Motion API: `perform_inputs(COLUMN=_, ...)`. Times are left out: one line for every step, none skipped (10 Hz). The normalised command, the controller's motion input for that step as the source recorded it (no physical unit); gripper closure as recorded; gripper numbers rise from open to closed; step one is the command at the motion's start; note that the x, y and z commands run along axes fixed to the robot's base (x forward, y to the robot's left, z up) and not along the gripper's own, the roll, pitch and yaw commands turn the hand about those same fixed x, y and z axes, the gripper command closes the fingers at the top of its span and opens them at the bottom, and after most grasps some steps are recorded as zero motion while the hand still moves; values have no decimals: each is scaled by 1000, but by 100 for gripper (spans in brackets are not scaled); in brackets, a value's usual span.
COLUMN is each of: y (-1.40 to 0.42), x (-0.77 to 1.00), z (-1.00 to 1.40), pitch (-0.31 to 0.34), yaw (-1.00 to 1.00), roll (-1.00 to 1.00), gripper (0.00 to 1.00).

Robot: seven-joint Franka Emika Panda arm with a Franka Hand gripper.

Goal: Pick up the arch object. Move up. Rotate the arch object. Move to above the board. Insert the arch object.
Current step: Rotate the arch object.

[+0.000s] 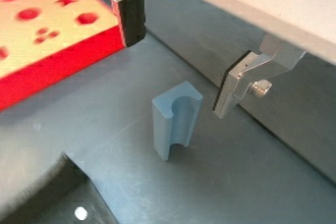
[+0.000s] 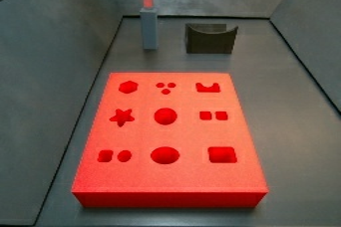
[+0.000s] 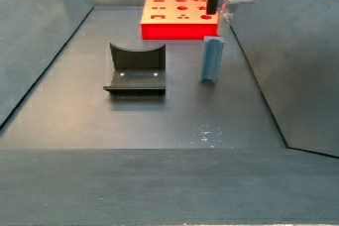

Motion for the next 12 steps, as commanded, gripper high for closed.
perform_inputs(y=-15, x=37, z=-84, pitch=6, yaw=1000, roll=-6, gripper=0)
perform_inputs(y=-6, x=37, z=-53, pitch=5, yaw=1000, roll=-6, gripper=0)
perform_inputs(y=-6, x=35, z=-39, pitch=4, yaw=1000, roll=-7, gripper=0)
perform_inputs(y=-6, x=35, z=-36, pitch=4, yaw=1000, roll=-7, gripper=0)
perform_inputs(y=-5, x=35, z=-35, pitch=4, yaw=1000, roll=-7, gripper=0)
perform_inputs(y=-5, x=36, z=-32, pitch=5, yaw=1000, roll=-8, gripper=0)
perform_inputs(y=-5, x=36, z=-32, pitch=5, yaw=1000, roll=-8, gripper=0)
perform_inputs(y=-5, x=36, z=-31, pitch=5, yaw=1000, roll=-9, gripper=0)
perform_inputs(y=-5, x=37, z=-30, pitch=5, yaw=1000, roll=-9, gripper=0)
perform_inputs(y=-5, x=37, z=-30, pitch=6, yaw=1000, roll=-10, gripper=0)
perform_inputs(y=-5, x=37, z=-30, pitch=6, yaw=1000, roll=-11, gripper=0)
perform_inputs(y=-4, x=37, z=-29, pitch=7, yaw=1000, roll=-12, gripper=0)
